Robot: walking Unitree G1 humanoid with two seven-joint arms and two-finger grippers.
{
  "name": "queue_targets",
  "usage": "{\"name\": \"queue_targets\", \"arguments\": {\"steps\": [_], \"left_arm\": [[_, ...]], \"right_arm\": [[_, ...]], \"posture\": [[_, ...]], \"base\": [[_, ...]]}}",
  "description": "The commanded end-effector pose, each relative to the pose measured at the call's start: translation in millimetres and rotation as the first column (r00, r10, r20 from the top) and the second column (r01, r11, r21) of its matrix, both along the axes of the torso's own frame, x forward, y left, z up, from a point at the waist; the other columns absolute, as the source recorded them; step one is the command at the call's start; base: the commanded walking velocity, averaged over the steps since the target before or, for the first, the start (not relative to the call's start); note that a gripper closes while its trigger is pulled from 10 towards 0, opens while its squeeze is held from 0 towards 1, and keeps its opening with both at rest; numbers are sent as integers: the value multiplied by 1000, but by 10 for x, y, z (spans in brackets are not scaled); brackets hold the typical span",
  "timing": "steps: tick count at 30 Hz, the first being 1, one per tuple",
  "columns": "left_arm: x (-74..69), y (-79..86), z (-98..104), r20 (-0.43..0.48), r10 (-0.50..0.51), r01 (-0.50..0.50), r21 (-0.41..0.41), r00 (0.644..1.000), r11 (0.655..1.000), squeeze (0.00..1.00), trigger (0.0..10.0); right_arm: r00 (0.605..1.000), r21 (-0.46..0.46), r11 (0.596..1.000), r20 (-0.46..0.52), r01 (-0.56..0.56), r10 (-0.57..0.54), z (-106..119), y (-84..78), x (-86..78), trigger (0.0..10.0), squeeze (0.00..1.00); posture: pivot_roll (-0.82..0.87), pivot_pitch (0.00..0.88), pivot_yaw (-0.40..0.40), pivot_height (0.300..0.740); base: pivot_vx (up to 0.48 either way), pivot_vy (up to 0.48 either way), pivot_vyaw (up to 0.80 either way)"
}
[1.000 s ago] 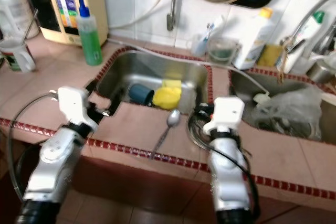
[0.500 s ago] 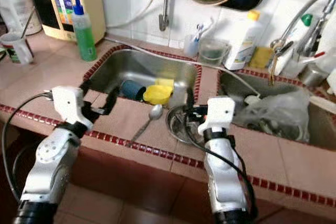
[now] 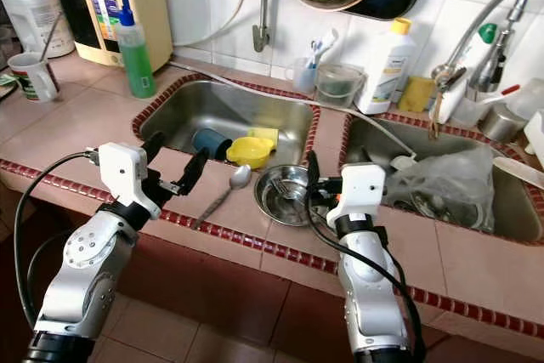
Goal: Kitchen organization
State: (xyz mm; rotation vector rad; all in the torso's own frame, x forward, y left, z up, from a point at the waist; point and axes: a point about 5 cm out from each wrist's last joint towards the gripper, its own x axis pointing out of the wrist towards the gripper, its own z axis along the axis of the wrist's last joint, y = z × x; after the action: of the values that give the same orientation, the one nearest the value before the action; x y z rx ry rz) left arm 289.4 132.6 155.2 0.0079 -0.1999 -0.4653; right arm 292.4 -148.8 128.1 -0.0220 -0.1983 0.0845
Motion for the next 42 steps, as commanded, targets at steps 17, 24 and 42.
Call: {"name": "queue_targets", "arguments": {"steps": [17, 24, 42], "left_arm": [[-350, -338, 62, -4, -322, 320, 130, 947, 938, 0, 10000], [-374, -375, 97, -4, -335, 333, 122, 942, 935, 0, 10000], [-428, -433, 207, 1, -372, 369, 127, 928, 921, 0, 10000]], "right_arm": [[972, -32, 998, -233, -46, 37, -59, -137, 125, 10000, 0], [948, -9, 996, -309, -88, 81, -74, -128, 112, 10000, 0], [875, 68, 970, -420, -234, 240, -58, 2, -3, 10000, 0]], "posture": [[87, 0, -62, 740], [81, 0, -70, 740], [88, 0, -90, 740]], "base": [[0, 0, 0], [0, 0, 0], [0, 0, 0]]}}
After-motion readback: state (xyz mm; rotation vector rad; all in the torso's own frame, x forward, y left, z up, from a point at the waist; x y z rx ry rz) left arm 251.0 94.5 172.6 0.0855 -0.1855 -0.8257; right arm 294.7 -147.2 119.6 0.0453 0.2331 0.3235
